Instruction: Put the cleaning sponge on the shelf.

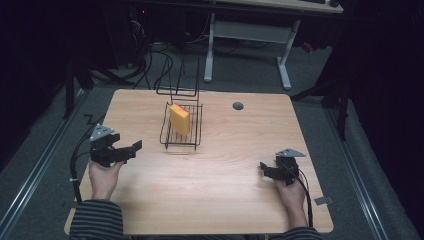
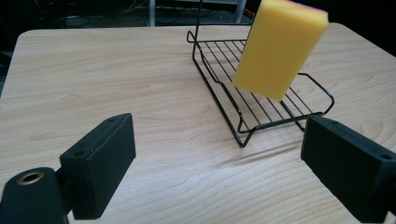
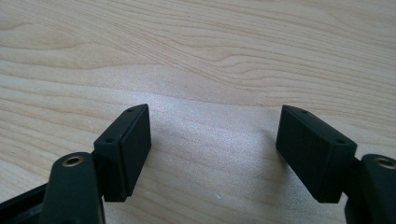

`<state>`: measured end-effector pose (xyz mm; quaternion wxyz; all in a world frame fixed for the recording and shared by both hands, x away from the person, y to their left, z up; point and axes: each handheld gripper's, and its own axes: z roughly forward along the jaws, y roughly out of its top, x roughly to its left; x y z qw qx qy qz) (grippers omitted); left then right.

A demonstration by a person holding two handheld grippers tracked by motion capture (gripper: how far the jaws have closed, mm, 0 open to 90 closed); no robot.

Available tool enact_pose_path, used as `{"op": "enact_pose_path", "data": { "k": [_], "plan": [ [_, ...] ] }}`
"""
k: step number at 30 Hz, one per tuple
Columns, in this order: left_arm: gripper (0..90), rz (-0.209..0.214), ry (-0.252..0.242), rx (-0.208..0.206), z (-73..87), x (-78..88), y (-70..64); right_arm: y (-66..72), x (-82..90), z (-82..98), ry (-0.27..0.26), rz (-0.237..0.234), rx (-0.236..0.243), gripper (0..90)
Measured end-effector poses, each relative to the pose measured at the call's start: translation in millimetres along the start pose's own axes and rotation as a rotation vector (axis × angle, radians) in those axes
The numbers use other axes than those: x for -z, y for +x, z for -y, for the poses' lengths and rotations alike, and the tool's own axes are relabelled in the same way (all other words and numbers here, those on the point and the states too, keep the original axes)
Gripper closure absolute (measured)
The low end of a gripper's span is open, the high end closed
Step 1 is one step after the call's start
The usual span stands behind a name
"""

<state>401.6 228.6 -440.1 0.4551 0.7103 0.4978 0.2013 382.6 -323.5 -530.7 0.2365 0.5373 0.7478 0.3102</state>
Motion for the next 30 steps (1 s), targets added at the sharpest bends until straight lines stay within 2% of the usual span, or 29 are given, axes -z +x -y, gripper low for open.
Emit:
{"op": "enact_pose_path", "data": {
  "k": [6, 14, 30],
  "plan": [
    [11.3, -0.014, 0.001, 0.008, 6.6, 0.7, 3.2, 0.0, 0.0, 0.0, 0.000, 0.000, 0.000, 26.7],
    [11.4, -0.038, 0.026, 0.017, 19.2, -0.8, 7.9, 0.0, 0.0, 0.0, 0.000, 0.000, 0.000, 26.7],
    [12.8, -0.042, 0.070, 0.048, 36.4, -8.4, 14.9, 0.1, 0.0, 0.0, 0.000, 0.001, 0.000, 26.7]
  ]
}}
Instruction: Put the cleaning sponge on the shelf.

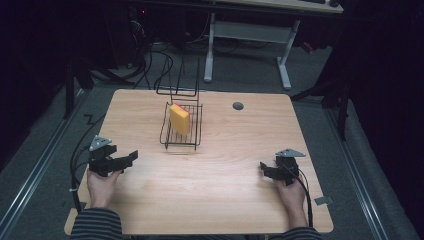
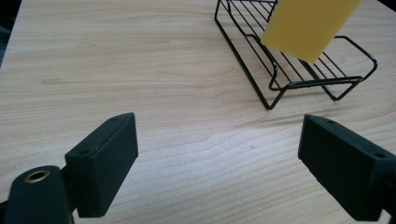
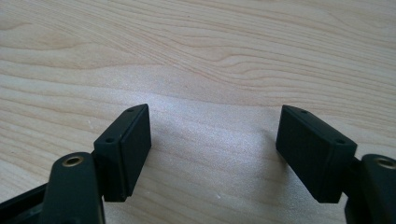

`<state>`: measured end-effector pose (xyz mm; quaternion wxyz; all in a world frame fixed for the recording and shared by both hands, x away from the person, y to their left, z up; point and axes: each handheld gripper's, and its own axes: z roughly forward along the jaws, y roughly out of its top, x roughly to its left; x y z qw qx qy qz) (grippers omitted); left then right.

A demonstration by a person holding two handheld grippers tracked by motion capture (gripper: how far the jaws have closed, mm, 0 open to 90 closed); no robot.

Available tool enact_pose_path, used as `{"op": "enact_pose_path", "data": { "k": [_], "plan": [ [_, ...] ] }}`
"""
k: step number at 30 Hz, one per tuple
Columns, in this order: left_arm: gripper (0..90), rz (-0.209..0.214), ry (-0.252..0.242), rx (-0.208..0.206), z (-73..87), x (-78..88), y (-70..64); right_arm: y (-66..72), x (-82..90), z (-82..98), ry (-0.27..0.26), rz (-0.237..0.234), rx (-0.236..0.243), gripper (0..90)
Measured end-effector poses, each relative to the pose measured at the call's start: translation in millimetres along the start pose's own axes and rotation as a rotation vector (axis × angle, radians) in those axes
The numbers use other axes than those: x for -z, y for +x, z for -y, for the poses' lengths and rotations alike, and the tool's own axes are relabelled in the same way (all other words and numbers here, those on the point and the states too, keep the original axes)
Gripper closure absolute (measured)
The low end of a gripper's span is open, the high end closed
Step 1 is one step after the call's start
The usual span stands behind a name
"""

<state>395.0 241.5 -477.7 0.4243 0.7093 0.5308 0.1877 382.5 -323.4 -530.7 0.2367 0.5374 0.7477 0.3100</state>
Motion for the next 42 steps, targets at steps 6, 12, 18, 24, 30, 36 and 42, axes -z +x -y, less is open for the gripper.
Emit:
{"op": "enact_pose_path", "data": {
  "k": [6, 12, 18, 24, 30, 36, 42],
  "plan": [
    [13.8, 0.005, 0.017, 0.012, 5.6, -5.7, 1.5, -0.1, 0.0, 0.0, 0.000, 0.000, 0.001, 26.7],
    [14.0, -0.002, 0.042, 0.014, 11.9, -12.1, 2.7, -0.1, 0.0, 0.0, -0.001, 0.000, 0.001, 26.7],
    [14.1, -0.010, 0.063, 0.018, 18.2, -19.4, 3.0, 0.0, 0.0, 0.0, 0.000, 0.000, 0.001, 26.7],
    [14.1, -0.019, 0.081, 0.011, 23.0, -26.6, 1.4, -0.1, 0.0, 0.0, 0.000, 0.000, 0.001, 26.7],
    [14.1, -0.035, 0.101, 0.005, 26.9, -34.0, 0.8, -0.1, 0.0, 0.0, 0.000, 0.000, 0.001, 26.7],
    [14.1, -0.059, 0.116, -0.027, 28.8, -41.3, -2.2, -0.1, 0.0, 0.0, 0.000, 0.000, 0.001, 26.7],
    [14.1, -0.088, 0.141, -0.055, 31.8, -48.0, -3.1, 0.0, 0.0, 0.0, 0.000, 0.000, -0.001, 26.7]
  ]
}}
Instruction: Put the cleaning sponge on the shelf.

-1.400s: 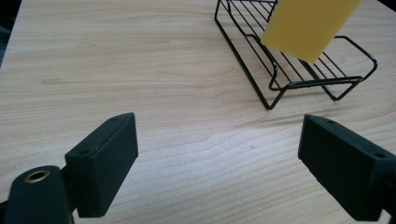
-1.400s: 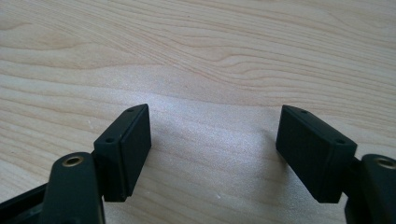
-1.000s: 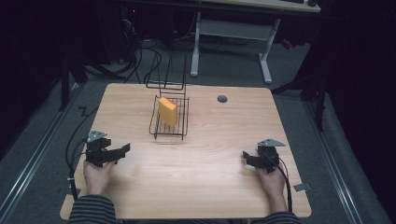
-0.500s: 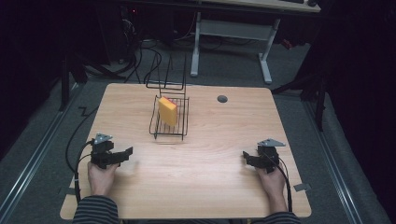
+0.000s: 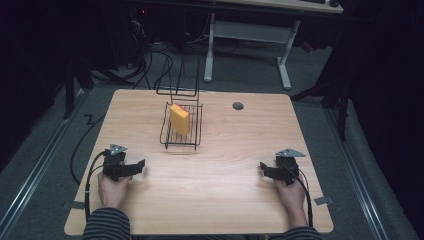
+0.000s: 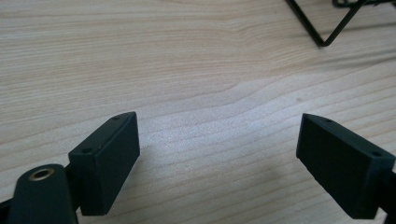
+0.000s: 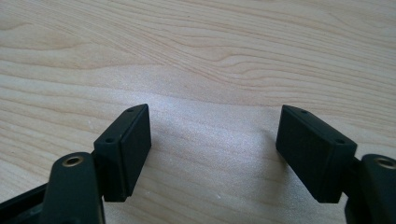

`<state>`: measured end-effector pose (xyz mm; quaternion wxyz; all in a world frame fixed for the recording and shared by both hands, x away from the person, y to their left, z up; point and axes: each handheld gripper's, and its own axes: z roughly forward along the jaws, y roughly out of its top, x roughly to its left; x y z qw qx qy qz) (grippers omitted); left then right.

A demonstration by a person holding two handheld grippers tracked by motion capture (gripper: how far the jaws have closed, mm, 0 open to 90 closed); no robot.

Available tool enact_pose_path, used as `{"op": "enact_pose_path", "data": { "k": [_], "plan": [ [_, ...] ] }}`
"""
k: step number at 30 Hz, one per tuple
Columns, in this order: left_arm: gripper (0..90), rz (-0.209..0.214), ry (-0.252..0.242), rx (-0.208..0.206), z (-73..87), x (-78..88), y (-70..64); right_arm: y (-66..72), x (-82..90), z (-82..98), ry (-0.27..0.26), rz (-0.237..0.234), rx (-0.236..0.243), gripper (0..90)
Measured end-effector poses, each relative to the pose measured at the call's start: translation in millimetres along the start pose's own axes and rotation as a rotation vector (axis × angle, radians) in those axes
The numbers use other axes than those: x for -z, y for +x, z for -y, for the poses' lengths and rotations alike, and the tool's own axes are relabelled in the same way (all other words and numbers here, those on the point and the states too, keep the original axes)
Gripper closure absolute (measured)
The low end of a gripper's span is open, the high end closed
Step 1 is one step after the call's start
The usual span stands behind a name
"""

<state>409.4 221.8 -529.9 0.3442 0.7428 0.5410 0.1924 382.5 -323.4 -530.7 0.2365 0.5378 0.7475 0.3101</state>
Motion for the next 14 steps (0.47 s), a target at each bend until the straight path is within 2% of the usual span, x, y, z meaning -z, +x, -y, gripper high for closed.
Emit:
{"op": "enact_pose_path", "data": {
  "k": [2, 3, 5, 6, 14],
  "plan": [
    [13.6, -0.003, 0.014, -0.009, 1.3, -4.5, -1.9, 0.0, 0.0, 0.0, 0.000, 0.000, 0.000, 26.7],
    [14.4, -0.031, 0.002, -0.036, 2.8, -6.8, -4.8, 0.0, 0.0, 0.0, 0.000, 0.000, 0.000, 26.7],
    [14.3, -0.041, -0.009, -0.041, 3.9, -7.7, -5.9, 0.0, 0.0, 0.0, 0.000, 0.000, 0.000, 26.7],
    [14.4, -0.059, -0.003, -0.052, 3.9, -8.1, -7.7, 0.0, 0.0, 0.0, 0.000, 0.000, 0.000, 26.7],
    [15.3, -0.048, -0.005, -0.050, 4.4, -7.5, -7.6, 0.0, 0.0, 0.0, 0.000, 0.000, 0.000, 26.7]
  ]
}}
